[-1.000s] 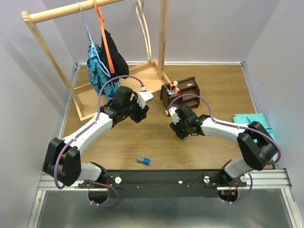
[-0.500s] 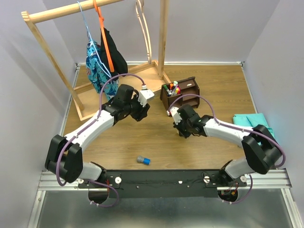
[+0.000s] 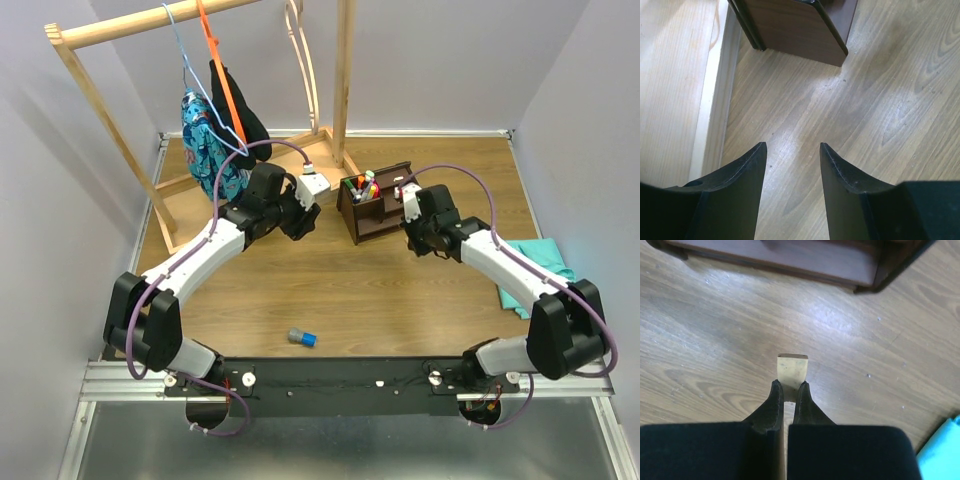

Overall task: Sort the stationery into containers
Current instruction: Pick up the stationery from the center of the board, then place the stationery in the storage box.

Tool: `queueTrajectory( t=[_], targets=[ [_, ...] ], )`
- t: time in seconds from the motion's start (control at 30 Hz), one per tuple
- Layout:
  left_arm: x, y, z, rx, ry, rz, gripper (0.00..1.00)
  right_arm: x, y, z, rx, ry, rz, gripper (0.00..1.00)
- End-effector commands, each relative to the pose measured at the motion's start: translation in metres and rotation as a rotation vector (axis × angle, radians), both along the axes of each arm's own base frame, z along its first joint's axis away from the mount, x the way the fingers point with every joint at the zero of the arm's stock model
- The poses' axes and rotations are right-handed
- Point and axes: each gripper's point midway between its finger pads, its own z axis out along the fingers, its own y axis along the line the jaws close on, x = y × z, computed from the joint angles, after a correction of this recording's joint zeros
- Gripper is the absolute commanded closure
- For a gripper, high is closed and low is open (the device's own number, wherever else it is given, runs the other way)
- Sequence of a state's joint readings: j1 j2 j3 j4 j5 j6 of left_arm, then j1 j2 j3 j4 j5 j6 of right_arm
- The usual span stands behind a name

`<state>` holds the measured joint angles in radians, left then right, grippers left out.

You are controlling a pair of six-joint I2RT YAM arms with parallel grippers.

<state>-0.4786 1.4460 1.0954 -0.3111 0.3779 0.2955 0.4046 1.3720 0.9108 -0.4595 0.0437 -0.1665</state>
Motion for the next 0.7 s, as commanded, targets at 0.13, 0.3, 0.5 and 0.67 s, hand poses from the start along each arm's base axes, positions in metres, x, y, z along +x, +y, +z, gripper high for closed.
queueTrajectory(
  t=[0.13, 0.3, 0.5, 0.67],
  targets=[
    [0.007, -0.008, 0.014, -0.059, -0.016, 0.01, 0.45, 0.05, 0.011, 0.02, 0.011, -0.094, -0.003, 0.99],
    [0.004, -0.01, 0.012, -0.076, 0.002, 0.002, 0.45, 0.065, 0.013, 0.021, 0.014, -0.106, -0.021, 1.0],
    [0.008, -0.011, 0.012, -0.071, -0.005, 0.004, 0.46, 0.074, 0.013, 0.015, -0.001, -0.107, -0.033, 1.0],
    [0.008, -0.012, 0.01, -0.076, 0.003, 0.004, 0.46, 0.081, 0.016, 0.009, 0.004, -0.099, -0.042, 0.99]
  ],
)
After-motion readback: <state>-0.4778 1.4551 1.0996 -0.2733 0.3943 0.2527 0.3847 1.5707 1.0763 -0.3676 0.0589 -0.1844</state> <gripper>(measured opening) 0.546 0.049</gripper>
